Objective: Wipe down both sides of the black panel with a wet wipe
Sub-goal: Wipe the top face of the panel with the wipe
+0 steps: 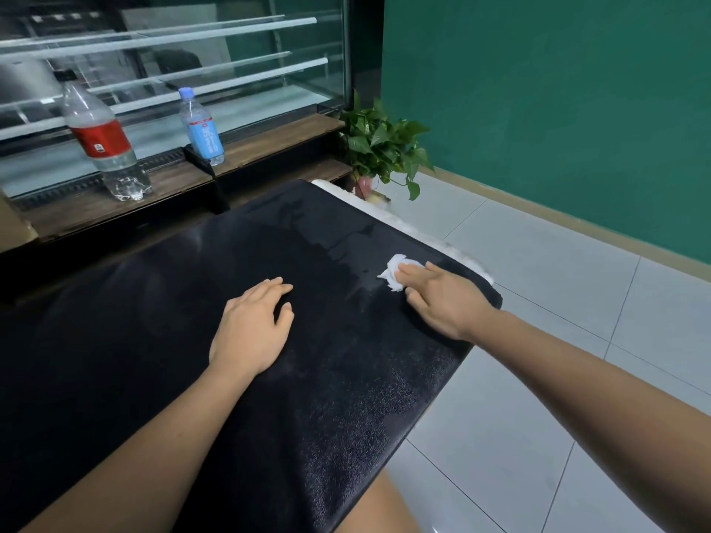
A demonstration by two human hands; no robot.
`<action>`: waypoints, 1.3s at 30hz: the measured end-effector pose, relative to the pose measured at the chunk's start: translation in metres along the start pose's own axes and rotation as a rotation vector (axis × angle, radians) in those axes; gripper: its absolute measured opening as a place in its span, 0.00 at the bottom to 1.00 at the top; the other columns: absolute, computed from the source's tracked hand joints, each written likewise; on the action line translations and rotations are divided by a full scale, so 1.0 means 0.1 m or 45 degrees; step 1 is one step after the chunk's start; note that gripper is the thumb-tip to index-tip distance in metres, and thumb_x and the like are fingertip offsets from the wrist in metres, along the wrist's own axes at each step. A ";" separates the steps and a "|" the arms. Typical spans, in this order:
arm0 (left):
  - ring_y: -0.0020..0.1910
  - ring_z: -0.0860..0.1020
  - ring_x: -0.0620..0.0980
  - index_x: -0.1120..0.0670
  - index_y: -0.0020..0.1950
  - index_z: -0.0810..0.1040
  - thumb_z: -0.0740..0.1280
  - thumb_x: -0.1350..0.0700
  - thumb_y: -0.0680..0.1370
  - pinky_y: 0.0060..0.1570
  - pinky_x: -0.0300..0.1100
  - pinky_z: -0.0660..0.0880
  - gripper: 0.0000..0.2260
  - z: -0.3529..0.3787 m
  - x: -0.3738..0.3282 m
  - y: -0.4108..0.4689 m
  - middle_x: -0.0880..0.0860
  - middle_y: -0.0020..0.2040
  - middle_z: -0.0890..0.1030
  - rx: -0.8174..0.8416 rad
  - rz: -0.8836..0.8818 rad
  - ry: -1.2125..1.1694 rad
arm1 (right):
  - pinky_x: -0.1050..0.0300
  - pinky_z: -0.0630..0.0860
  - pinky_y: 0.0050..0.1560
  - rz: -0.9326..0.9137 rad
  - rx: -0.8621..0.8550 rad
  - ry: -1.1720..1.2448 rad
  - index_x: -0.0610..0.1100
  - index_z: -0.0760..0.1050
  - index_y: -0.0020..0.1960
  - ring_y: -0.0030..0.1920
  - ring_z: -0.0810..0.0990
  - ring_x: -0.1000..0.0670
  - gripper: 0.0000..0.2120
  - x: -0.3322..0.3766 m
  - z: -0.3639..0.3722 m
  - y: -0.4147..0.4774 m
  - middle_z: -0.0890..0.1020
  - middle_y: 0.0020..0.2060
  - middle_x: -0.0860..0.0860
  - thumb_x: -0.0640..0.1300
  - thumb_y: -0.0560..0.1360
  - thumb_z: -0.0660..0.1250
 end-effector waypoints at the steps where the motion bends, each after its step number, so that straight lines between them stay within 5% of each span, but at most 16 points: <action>1: 0.79 0.63 0.40 0.43 0.74 0.75 0.58 0.46 0.85 0.76 0.47 0.62 0.18 0.00 0.01 0.00 0.41 0.77 0.72 -0.001 0.001 0.000 | 0.59 0.56 0.79 0.032 -0.006 -0.005 0.51 0.70 0.70 0.70 0.75 0.45 0.20 -0.06 -0.02 0.04 0.74 0.71 0.56 0.53 0.84 0.48; 4: 0.79 0.64 0.40 0.43 0.74 0.75 0.58 0.46 0.85 0.76 0.47 0.62 0.18 0.00 0.01 0.01 0.41 0.77 0.72 -0.008 0.003 -0.003 | 0.49 0.72 0.70 0.075 -0.023 -0.035 0.52 0.71 0.67 0.66 0.76 0.43 0.20 -0.19 -0.09 0.12 0.74 0.69 0.55 0.54 0.83 0.46; 10: 0.79 0.63 0.39 0.43 0.74 0.75 0.58 0.45 0.85 0.76 0.47 0.62 0.18 0.01 0.01 0.01 0.41 0.77 0.72 -0.008 0.000 -0.008 | 0.49 0.71 0.64 0.190 -0.025 -0.069 0.51 0.72 0.69 0.69 0.75 0.39 0.17 -0.30 -0.19 0.20 0.75 0.73 0.54 0.50 0.86 0.51; 20: 0.79 0.64 0.40 0.43 0.74 0.75 0.58 0.45 0.85 0.75 0.46 0.62 0.18 0.00 0.00 0.00 0.41 0.77 0.72 -0.015 -0.010 -0.019 | 0.49 0.59 0.78 0.310 -0.003 0.040 0.39 0.69 0.72 0.74 0.69 0.42 0.21 0.03 -0.07 0.29 0.72 0.73 0.42 0.47 0.86 0.47; 30: 0.79 0.64 0.40 0.43 0.74 0.75 0.59 0.46 0.85 0.76 0.45 0.62 0.18 -0.03 -0.03 -0.02 0.41 0.77 0.72 -0.022 -0.014 -0.025 | 0.54 0.63 0.74 -0.032 -0.094 0.067 0.45 0.71 0.61 0.64 0.74 0.47 0.12 0.72 0.05 0.20 0.74 0.62 0.52 0.47 0.86 0.51; 39: 0.79 0.64 0.40 0.43 0.74 0.75 0.59 0.46 0.85 0.76 0.46 0.62 0.18 -0.02 -0.03 -0.01 0.41 0.77 0.72 -0.023 -0.007 0.000 | 0.59 0.63 0.73 -0.236 -0.107 0.041 0.47 0.71 0.63 0.65 0.71 0.51 0.12 1.13 0.13 0.07 0.73 0.64 0.54 0.48 0.86 0.52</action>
Point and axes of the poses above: each hand's wrist, its own y-axis towards the middle knuckle, its own z-axis out of the palm, x = y × z, the point moved 3 cm from there along y, towards the middle knuckle
